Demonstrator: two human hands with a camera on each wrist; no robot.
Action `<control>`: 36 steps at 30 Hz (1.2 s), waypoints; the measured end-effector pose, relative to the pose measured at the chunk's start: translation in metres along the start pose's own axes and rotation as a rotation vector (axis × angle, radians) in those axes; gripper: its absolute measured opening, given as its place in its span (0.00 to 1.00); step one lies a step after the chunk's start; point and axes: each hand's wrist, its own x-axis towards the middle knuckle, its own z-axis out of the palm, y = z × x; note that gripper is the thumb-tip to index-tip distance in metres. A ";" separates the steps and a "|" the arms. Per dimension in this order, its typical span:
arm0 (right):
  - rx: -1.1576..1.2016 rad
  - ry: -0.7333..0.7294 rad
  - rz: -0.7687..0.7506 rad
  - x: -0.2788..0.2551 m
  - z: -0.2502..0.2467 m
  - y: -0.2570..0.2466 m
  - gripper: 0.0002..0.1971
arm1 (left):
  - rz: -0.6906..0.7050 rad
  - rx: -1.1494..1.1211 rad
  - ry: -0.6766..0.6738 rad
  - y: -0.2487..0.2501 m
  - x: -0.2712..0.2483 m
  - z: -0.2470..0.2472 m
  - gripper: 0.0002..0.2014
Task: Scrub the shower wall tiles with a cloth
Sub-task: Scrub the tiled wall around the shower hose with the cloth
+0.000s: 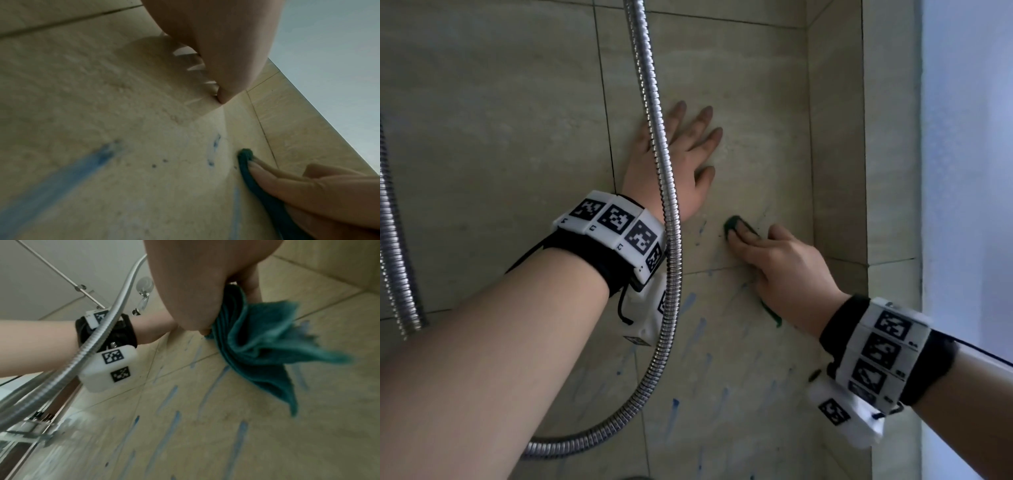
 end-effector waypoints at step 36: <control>-0.058 -0.074 0.466 -0.020 0.014 -0.035 0.29 | -0.023 0.044 -0.056 -0.026 -0.054 0.000 0.27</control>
